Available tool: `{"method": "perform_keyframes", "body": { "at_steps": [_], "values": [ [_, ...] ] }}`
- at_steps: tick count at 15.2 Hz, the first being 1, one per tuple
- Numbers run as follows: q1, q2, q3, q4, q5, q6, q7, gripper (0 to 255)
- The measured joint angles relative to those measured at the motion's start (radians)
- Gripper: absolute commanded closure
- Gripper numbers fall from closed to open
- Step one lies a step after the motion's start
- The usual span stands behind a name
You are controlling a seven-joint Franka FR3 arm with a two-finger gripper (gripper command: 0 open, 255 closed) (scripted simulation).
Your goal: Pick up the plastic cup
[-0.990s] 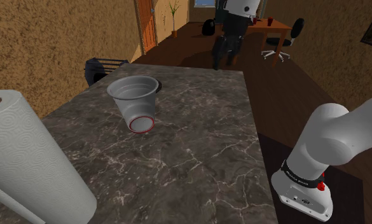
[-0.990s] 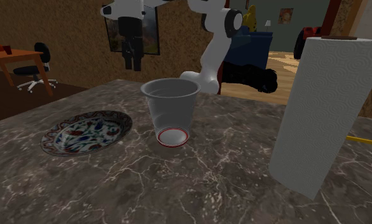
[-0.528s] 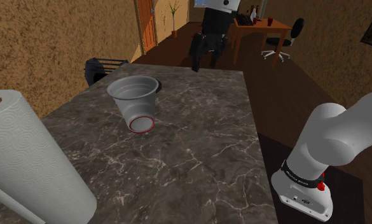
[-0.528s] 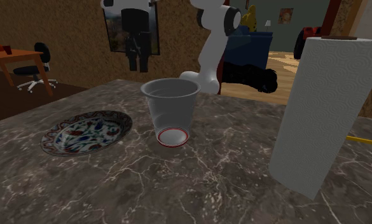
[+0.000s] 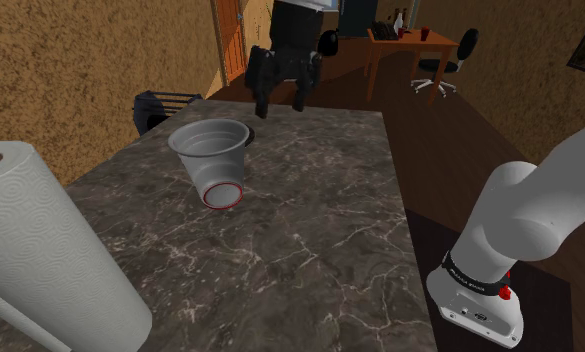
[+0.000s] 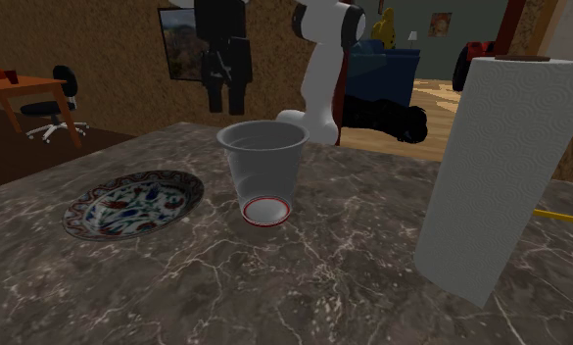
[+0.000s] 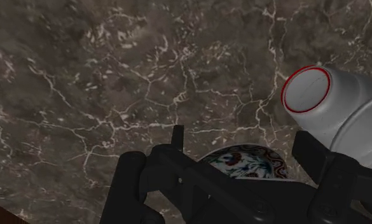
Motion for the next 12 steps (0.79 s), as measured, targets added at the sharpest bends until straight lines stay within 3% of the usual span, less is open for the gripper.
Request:
{"method": "perform_keyframes", "body": {
  "at_steps": [7, 12],
  "values": [
    [0.021, 0.211, 0.141, 0.239, -0.065, -0.007, 0.192, 0],
    [0.026, 0.222, 0.154, 0.201, -0.068, 0.043, 0.206, 0]
  ]
}}
